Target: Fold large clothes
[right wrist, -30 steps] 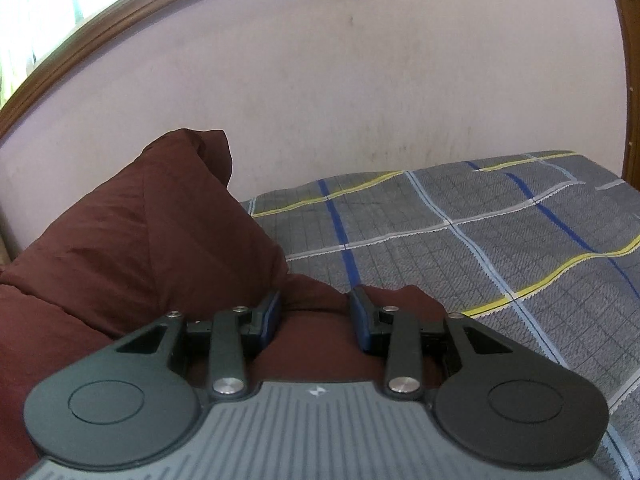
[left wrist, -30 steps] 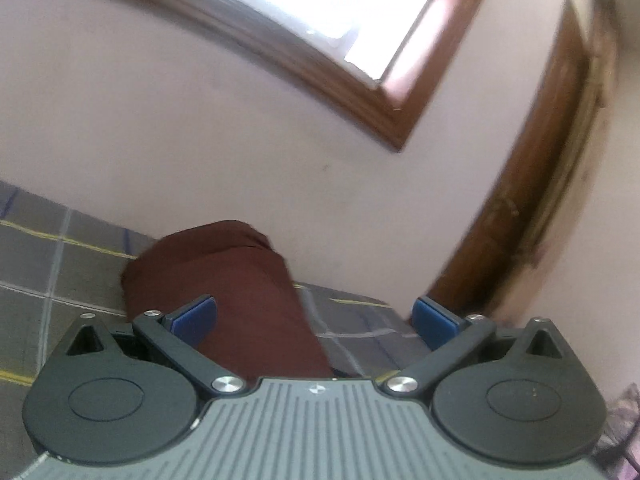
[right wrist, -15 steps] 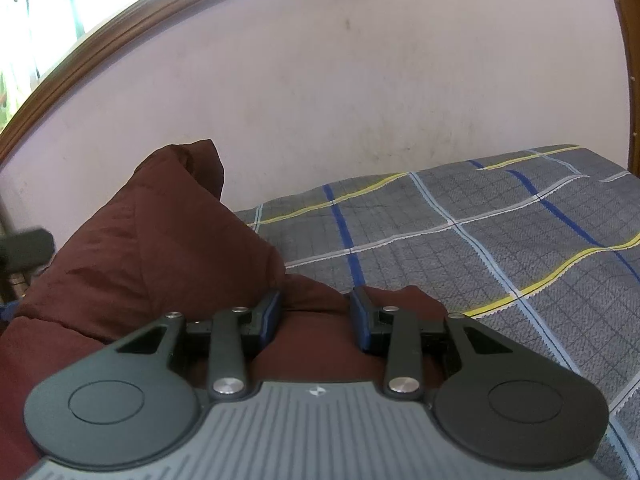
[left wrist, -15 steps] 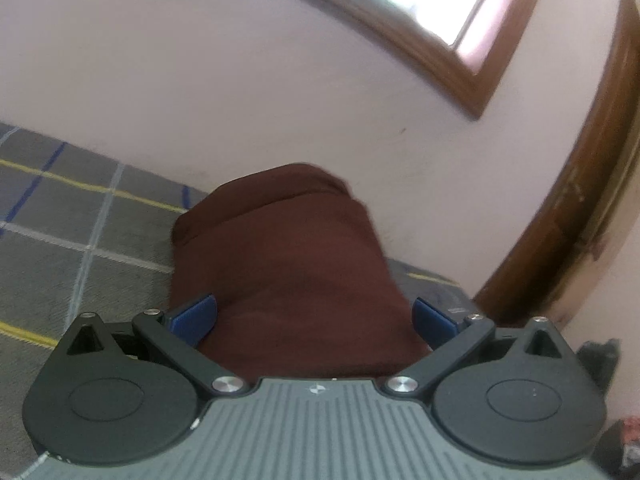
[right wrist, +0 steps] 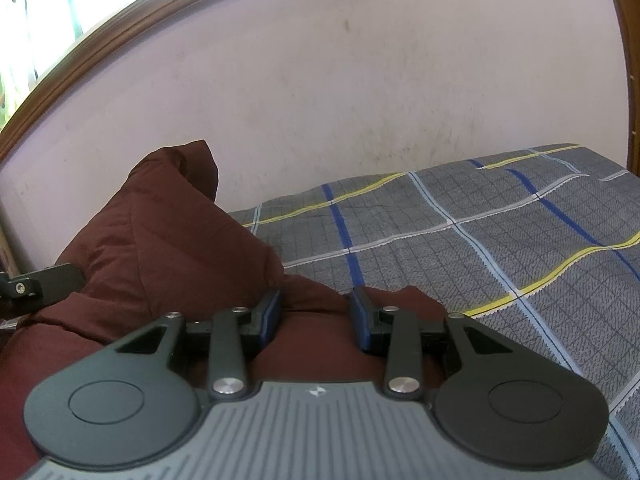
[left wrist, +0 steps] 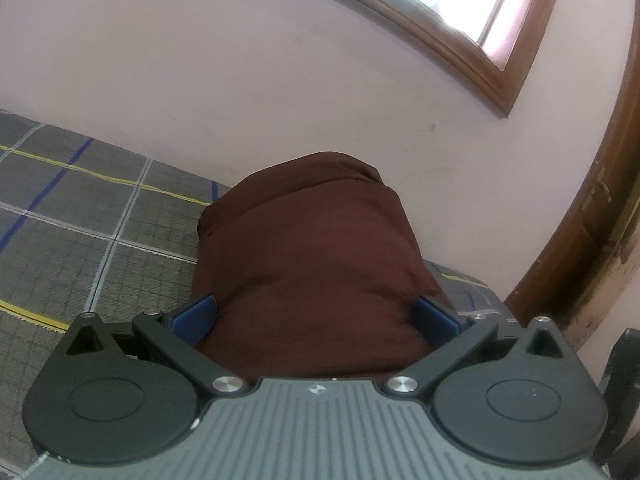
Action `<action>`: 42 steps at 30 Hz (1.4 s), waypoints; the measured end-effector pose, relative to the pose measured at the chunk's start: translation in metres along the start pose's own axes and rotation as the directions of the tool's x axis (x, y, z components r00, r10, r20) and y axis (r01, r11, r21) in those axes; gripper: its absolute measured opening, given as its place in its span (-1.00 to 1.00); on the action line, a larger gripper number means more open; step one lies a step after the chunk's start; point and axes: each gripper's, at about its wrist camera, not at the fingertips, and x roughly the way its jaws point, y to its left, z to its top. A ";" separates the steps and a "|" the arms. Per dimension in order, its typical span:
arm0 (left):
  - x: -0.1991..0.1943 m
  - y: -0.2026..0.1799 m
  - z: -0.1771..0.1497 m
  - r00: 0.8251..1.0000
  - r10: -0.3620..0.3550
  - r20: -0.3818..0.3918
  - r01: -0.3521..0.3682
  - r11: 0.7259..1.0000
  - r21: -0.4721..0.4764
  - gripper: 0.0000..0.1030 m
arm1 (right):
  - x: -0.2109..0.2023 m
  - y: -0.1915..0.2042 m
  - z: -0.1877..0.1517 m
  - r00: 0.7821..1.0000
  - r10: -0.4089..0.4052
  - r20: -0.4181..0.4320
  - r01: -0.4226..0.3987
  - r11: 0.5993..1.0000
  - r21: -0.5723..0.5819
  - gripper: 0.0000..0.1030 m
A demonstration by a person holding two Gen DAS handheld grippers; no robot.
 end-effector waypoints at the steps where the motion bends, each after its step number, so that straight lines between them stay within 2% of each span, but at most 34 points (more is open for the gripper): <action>1: 0.000 0.000 -0.001 1.000 0.002 0.003 -0.002 1.000 0.000 1.00 | 0.000 0.000 0.000 1.000 0.002 -0.001 -0.002 1.000 0.002 -0.31; 9: 0.001 0.001 -0.006 1.000 0.006 0.027 -0.006 1.000 0.003 1.00 | 0.001 -0.001 0.000 1.000 0.002 -0.002 -0.002 1.000 0.005 -0.31; 42: 0.001 0.003 -0.009 0.999 0.015 0.036 -0.015 1.000 0.013 1.00 | 0.001 0.000 0.000 1.000 -0.014 0.006 0.014 1.000 -0.012 -0.31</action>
